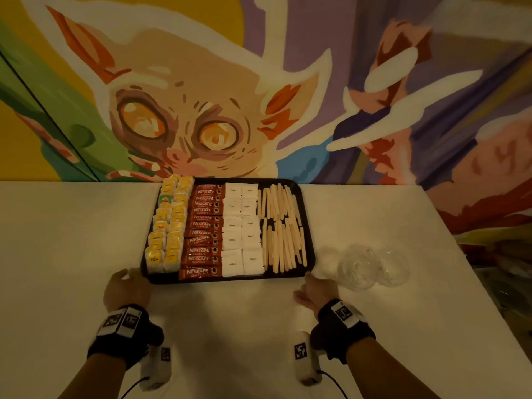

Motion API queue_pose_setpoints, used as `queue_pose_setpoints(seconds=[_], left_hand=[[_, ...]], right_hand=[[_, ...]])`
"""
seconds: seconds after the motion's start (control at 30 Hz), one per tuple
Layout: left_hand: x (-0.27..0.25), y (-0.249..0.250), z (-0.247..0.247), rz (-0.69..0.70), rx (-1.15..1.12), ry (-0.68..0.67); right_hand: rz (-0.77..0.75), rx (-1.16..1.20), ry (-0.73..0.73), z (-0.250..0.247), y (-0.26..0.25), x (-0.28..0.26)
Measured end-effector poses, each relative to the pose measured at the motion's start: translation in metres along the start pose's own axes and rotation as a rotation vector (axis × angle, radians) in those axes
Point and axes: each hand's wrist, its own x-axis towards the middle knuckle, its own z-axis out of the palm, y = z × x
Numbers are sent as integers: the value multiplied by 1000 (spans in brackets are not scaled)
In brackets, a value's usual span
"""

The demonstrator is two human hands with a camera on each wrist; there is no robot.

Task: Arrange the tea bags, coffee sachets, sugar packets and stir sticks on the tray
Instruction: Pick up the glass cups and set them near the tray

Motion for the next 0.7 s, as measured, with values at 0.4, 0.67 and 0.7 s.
queue_pose_setpoints(seconds=[0.4,0.67,0.7], left_hand=[[-175,55,73,723,-102,-504],[-273,73,165,844,175,-926],[-279,76,175,850,211,-923]], right_hand=[[-261,-366,-26,-147,25,-7],[-512,-391,120,-209,-3,30],[-536,-384,95,-211,-6,37]])
